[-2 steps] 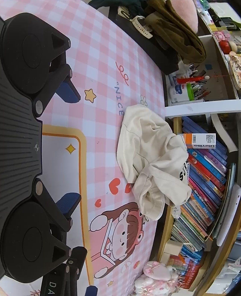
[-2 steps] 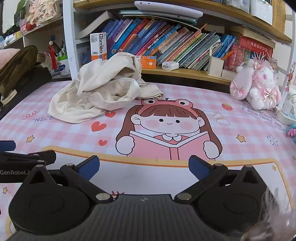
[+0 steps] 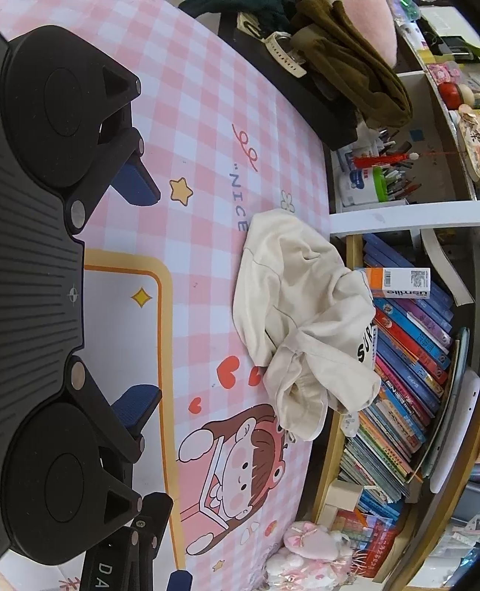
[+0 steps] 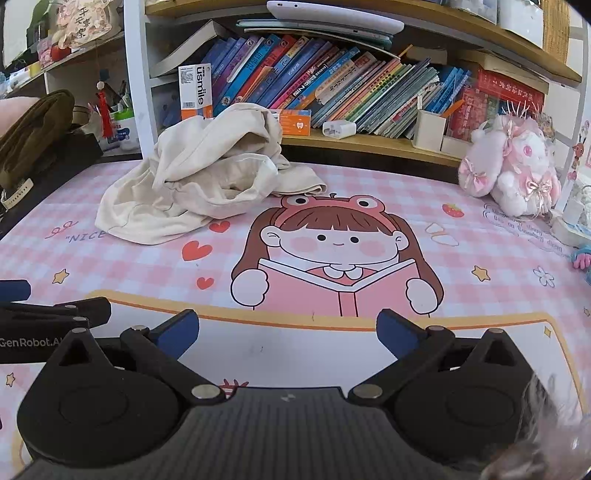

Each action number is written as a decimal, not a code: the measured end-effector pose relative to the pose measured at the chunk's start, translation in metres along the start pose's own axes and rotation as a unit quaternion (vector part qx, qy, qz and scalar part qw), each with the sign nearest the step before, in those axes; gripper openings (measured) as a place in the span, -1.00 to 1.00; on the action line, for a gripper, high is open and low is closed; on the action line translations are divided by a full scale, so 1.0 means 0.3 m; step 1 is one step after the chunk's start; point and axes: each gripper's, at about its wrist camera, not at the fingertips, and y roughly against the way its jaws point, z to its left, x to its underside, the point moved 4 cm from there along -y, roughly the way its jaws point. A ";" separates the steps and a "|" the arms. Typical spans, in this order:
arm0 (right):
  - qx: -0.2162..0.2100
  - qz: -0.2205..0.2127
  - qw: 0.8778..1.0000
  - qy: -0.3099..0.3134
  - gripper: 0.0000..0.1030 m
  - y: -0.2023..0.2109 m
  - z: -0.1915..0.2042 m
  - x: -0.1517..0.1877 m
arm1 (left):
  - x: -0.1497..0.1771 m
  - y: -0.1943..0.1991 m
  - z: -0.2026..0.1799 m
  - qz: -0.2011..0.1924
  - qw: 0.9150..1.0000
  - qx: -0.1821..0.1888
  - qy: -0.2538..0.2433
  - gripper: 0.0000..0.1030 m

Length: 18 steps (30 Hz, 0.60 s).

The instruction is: Fold clothes

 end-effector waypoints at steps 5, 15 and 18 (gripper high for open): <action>-0.003 -0.005 1.000 -0.004 1.00 0.007 0.002 -0.003 | -0.001 0.006 0.015 0.001 1.000 0.004 0.013 1.00; -0.005 -0.001 1.000 -0.008 1.00 0.005 0.008 0.007 | 0.017 0.011 0.019 0.002 1.000 -0.003 0.012 1.00; -0.005 0.000 1.000 -0.007 1.00 0.007 0.012 0.008 | 0.018 0.011 0.019 0.003 1.000 -0.003 0.011 1.00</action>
